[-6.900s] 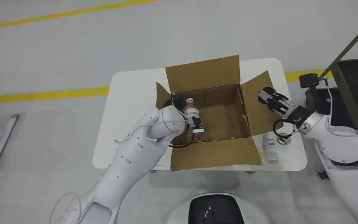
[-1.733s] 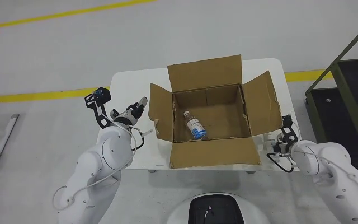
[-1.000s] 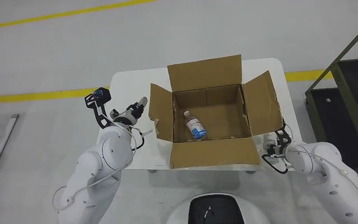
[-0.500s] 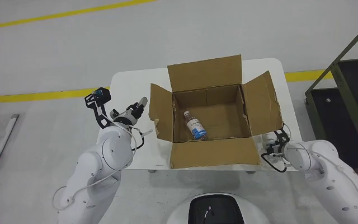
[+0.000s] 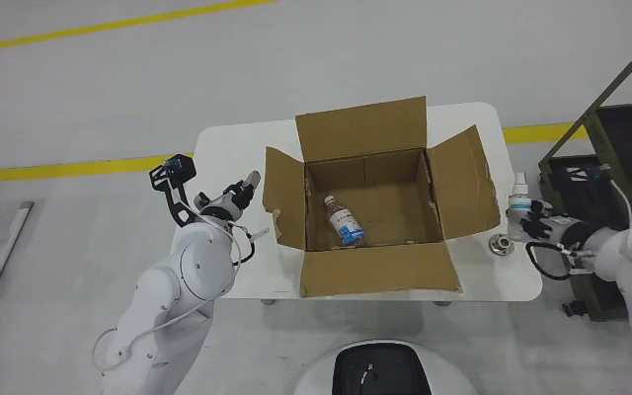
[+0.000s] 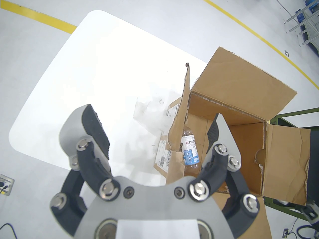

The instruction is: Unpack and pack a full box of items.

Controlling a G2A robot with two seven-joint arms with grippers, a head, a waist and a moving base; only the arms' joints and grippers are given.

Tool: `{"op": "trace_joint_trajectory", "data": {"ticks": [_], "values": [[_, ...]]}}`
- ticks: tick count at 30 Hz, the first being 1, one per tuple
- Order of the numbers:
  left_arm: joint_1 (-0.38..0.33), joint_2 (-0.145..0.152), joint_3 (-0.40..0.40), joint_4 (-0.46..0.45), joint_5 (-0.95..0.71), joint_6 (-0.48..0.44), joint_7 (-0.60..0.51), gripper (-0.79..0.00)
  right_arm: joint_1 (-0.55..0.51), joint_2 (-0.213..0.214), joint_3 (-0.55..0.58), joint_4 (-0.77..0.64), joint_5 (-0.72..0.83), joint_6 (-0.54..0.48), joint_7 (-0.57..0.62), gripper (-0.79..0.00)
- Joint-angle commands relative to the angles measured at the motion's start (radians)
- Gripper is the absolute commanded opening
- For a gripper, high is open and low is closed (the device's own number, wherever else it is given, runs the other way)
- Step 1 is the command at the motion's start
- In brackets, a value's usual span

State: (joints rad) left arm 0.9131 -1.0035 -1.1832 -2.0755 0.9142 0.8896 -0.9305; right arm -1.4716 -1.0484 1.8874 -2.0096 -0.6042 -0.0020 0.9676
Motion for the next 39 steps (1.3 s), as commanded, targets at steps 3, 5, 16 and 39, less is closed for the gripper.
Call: {"op": "trace_joint_trajectory", "data": {"ticks": [3, 5, 16, 39], "values": [[0.0, 0.0, 0.0, 0.0, 0.0, 0.0, 0.0, 0.0, -0.038, 0.004, 0.136, -0.038, 0.219, -0.195, -0.024, -0.785], [0.0, 0.0, 0.0, 0.0, 0.0, 0.0, 0.0, 0.0, -0.027, 0.008, 0.142, -0.055, 0.282, -0.267, -0.002, -0.785], [0.0, 0.0, 0.0, 0.0, 0.0, 0.0, 0.0, 0.0, 0.217, 0.024, -0.21, -0.077, 0.273, -0.275, 0.07, -0.785], [0.0, 0.0, 0.0, 0.0, 0.0, 0.0, 0.0, 0.0, 0.872, -0.163, -1.13, 0.7, -0.086, 0.055, -0.063, -0.785]]}}
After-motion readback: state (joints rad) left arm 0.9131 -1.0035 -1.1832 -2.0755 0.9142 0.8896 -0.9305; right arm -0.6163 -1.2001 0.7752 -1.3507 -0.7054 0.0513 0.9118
